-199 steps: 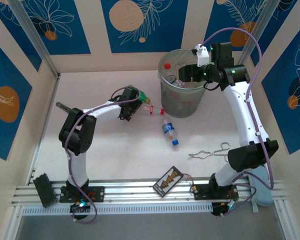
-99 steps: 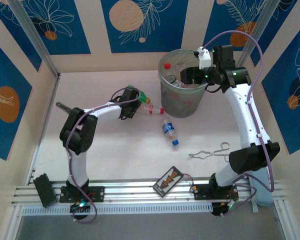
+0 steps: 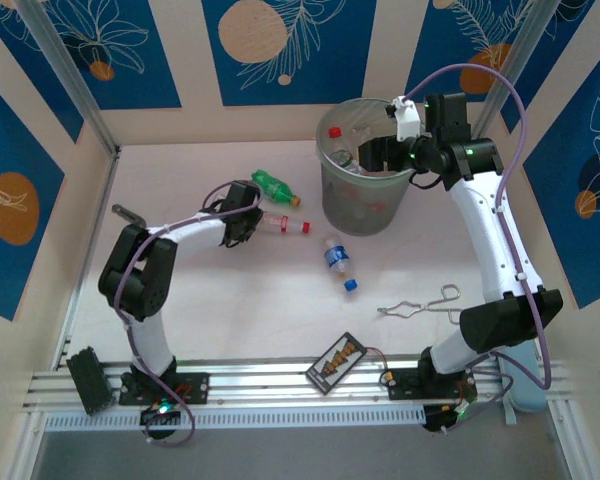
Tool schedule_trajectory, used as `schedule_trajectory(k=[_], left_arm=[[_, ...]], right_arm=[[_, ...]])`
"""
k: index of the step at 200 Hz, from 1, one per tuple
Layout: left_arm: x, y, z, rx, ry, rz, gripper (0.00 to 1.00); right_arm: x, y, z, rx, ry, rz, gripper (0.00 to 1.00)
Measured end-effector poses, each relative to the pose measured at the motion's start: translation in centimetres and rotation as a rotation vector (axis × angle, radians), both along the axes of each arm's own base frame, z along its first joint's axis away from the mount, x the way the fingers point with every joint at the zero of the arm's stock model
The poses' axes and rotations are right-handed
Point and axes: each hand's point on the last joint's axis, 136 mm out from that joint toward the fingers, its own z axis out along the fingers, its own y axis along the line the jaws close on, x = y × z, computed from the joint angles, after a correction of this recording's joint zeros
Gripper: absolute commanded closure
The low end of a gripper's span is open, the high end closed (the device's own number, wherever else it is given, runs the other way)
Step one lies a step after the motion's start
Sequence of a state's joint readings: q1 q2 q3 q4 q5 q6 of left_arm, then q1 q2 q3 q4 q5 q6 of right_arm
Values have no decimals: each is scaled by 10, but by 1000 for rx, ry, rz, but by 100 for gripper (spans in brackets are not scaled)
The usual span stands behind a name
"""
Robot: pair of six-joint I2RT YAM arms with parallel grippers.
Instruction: Put the plastic bottles in the bin
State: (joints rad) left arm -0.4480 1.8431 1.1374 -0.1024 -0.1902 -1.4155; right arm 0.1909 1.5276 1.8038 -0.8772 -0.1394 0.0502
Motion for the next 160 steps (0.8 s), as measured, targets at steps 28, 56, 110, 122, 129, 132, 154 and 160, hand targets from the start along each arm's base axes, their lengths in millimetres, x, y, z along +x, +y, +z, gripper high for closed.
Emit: schedule_trajectory(k=[28,56,110,122,129,132,154,160], left_arm=[[-1,6,18,14,-38,-21,55],[-2,9,46,44,-94,-72,54],[-15,26,87,156,-150,-160,53],[-18,31,92,179,-153,-177,53],[-20,33,95,189,-155,-185,53],[-21,34,96,194,-155,-188,52],[-27,40,105,228,-159,-214,47],[-30,42,107,238,-157,-223,42]], right_arm=[[-7,17,0,-9,-9,58,24],[-19,39,2,-18,-16,135,23],[-41,91,-3,-25,-14,328,22],[-44,103,-11,-28,1,366,22],[-45,110,-16,-29,15,388,22],[-46,113,-19,-30,19,398,22],[-55,136,-41,-35,71,469,22],[-58,142,-46,-39,83,487,22]])
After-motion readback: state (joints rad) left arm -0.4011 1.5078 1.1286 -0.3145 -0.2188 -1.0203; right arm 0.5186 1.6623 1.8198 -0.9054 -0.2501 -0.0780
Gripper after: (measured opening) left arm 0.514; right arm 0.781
